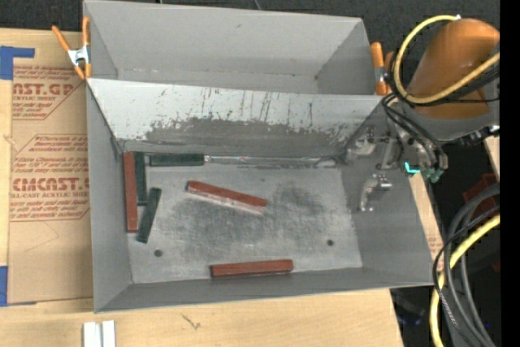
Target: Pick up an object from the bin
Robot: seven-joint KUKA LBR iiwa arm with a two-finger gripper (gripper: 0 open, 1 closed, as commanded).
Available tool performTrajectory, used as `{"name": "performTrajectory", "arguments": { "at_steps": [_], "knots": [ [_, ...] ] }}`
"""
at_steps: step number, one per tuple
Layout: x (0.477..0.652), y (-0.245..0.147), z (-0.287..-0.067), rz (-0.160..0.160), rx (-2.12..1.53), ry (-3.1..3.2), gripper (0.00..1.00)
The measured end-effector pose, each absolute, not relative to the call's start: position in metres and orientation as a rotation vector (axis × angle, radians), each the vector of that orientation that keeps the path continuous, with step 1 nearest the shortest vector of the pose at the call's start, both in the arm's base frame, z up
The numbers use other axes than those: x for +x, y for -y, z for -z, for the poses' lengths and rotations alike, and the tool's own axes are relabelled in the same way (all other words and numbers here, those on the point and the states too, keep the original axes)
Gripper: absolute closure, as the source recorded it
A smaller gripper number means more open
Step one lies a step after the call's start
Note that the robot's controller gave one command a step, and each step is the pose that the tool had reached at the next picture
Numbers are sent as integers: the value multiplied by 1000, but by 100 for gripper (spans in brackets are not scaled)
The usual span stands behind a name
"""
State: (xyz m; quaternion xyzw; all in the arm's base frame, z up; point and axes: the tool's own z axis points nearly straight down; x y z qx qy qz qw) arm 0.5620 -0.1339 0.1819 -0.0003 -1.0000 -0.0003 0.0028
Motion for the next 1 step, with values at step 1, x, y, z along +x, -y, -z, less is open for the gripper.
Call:
{"name": "performTrajectory", "arguments": {
  "at_steps": [1],
  "knots": [
    [564, 133, -187, -1, 1, 3143, 0]
  ]
}}
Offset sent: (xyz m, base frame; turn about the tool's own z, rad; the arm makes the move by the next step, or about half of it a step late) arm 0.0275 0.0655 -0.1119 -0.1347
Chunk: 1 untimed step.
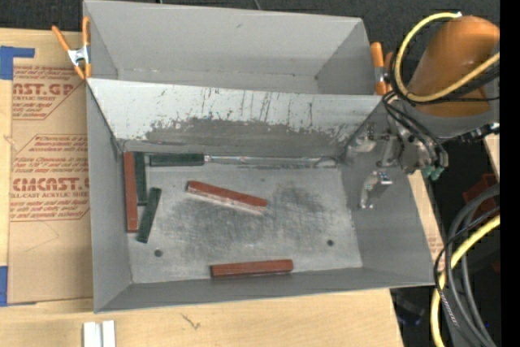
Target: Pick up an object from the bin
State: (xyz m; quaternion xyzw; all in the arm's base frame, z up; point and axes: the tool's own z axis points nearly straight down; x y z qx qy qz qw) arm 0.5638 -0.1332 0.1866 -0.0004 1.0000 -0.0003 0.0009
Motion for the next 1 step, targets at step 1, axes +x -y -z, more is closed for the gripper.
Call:
{"name": "performTrajectory", "arguments": {
  "at_steps": [1],
  "knots": [
    [581, 95, -119, 2, -124, -3132, 0]
  ]
}}
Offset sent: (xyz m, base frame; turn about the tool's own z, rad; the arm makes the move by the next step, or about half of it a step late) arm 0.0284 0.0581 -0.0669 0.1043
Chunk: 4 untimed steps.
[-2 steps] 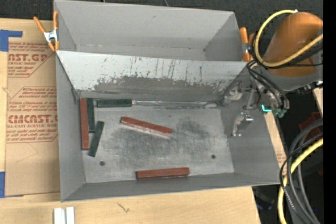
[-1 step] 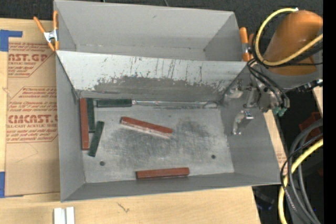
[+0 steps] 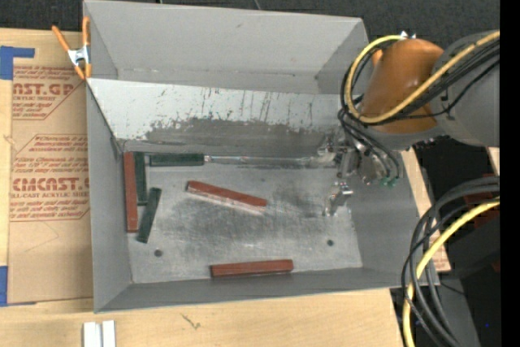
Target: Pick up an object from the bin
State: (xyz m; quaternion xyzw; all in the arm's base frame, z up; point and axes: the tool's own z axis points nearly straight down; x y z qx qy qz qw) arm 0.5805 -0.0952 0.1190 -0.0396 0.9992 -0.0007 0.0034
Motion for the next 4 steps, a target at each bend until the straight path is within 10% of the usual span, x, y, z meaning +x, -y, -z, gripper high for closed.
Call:
{"name": "performTrajectory", "arguments": {
  "at_steps": [1, 2, 3, 4],
  "knots": [
    [586, 80, -100, -2, 27, -3142, 0],
    [581, 38, -126, -4, 163, -3134, 0],
    [573, 36, -78, -2, 341, -3121, 0],
    [586, -94, -78, -3, 172, -3117, 100]
  ]
}}
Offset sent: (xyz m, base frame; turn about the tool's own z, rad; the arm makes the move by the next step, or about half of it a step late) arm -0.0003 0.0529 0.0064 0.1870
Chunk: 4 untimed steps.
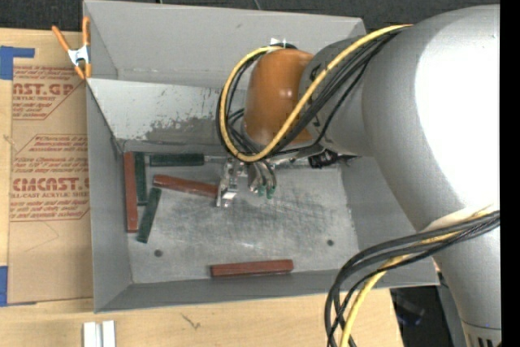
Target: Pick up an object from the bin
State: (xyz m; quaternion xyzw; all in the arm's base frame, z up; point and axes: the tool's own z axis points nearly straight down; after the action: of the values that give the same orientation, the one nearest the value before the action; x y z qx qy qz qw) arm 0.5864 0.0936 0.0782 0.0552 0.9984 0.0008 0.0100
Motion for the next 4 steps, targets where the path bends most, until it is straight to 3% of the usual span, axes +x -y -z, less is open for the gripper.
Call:
{"name": "performTrajectory", "arguments": {
  "at_steps": [2, 4],
  "knots": [
    [585, -93, -84, -1, 173, -3126, 100],
    [583, -94, -107, 1, 174, -3139, 100]
  ]
}}
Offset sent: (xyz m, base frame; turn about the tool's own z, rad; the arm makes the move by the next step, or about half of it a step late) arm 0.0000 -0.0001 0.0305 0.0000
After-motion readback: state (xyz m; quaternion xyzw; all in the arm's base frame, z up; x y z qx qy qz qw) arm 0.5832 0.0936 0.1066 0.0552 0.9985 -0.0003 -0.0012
